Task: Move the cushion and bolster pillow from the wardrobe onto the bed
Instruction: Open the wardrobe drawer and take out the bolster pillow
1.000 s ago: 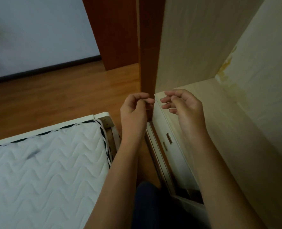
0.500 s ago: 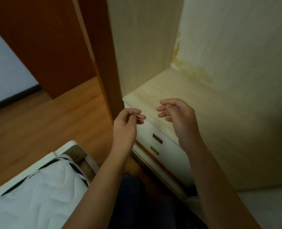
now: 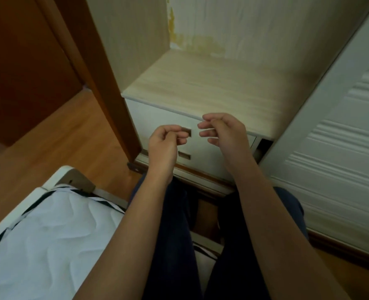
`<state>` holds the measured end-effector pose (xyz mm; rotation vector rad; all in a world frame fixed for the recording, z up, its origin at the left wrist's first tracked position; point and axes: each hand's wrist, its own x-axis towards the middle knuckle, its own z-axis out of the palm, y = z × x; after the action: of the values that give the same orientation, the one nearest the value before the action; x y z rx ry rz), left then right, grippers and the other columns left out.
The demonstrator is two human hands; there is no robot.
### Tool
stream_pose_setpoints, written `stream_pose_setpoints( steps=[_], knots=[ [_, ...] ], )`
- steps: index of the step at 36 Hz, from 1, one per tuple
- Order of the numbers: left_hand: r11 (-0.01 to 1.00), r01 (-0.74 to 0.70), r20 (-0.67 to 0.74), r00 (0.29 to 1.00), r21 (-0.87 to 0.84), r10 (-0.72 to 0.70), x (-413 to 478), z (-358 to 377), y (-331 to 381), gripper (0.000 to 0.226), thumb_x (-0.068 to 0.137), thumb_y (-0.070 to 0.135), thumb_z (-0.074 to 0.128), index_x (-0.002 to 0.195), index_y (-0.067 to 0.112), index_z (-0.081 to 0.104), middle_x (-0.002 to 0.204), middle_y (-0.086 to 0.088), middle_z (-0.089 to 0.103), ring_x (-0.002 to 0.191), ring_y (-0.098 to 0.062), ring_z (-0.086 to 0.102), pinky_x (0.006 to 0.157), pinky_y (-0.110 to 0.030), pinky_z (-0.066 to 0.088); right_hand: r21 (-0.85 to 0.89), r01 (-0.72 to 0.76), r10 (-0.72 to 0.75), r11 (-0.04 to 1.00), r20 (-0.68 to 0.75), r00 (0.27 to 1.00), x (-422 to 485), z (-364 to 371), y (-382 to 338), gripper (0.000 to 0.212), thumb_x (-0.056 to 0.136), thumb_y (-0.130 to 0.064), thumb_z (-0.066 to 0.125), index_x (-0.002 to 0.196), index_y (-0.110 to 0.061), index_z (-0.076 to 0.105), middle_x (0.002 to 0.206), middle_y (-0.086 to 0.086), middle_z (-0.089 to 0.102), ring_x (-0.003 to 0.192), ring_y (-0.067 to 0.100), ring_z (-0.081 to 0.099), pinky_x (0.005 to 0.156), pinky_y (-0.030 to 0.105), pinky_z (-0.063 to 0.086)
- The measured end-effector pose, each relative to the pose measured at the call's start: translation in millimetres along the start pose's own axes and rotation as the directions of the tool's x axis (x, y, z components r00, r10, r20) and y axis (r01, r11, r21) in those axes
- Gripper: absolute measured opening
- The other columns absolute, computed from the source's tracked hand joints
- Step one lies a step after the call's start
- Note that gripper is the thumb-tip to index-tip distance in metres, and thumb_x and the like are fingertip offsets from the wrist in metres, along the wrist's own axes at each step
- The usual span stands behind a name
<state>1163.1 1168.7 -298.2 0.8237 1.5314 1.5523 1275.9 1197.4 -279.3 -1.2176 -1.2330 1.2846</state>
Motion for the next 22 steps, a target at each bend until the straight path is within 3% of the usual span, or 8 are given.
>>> stream_pose_setpoints(
  steps=[7, 11, 16, 22],
  knots=[
    [0.996, 0.083, -0.012, 0.997, 0.023, -0.083, 27.0, -0.6, -17.7, 0.023, 0.092, 0.003, 0.036, 0.096, 0.006, 0.058, 0.076, -0.001, 0.064, 0.066, -0.008, 0.057, 0.048, -0.003, 0.042, 0.020, -0.096, 0.096, 0.995, -0.012, 0.995, 20.0, 12.7, 21.3, 0.025, 0.090, -0.010, 0.043, 0.081, -0.021, 0.063, 0.076, -0.003, 0.068, 0.063, 0.009, 0.062, 0.060, 0.018, 0.046],
    [0.986, 0.164, -0.047, 0.986, 0.019, -0.163, 54.2, 2.4, -39.5, 0.024, 0.093, 0.003, 0.036, 0.086, 0.011, 0.058, 0.076, -0.002, 0.064, 0.064, -0.009, 0.057, 0.058, -0.016, 0.044, 0.125, -0.191, 0.197, 0.974, -0.041, 0.979, 41.7, 17.5, 39.3, 0.022, 0.091, -0.008, 0.046, 0.080, -0.016, 0.064, 0.071, 0.000, 0.067, 0.048, 0.002, 0.060, 0.046, 0.012, 0.045],
    [0.950, 0.311, -0.084, 0.947, 0.008, -0.310, 99.0, 10.1, -66.6, 0.027, 0.093, 0.004, 0.034, 0.083, 0.013, 0.058, 0.074, -0.002, 0.064, 0.063, -0.009, 0.057, 0.058, -0.021, 0.038, 0.166, -0.305, 0.316, 0.938, -0.041, 0.948, 75.0, 27.1, 65.5, 0.021, 0.091, -0.009, 0.046, 0.081, -0.015, 0.063, 0.070, 0.001, 0.066, 0.056, 0.010, 0.060, 0.055, 0.019, 0.044],
    [0.934, 0.351, -0.079, 0.935, 0.062, -0.346, 148.8, 19.1, -98.2, 0.025, 0.092, 0.004, 0.034, 0.086, 0.012, 0.057, 0.077, -0.003, 0.063, 0.065, -0.012, 0.057, 0.058, -0.021, 0.037, 0.199, -0.419, 0.433, 0.886, -0.034, 0.901, 114.9, 40.4, 102.8, 0.022, 0.092, -0.008, 0.043, 0.082, -0.015, 0.061, 0.071, 0.003, 0.065, 0.061, 0.013, 0.060, 0.059, 0.023, 0.045]
  ],
)
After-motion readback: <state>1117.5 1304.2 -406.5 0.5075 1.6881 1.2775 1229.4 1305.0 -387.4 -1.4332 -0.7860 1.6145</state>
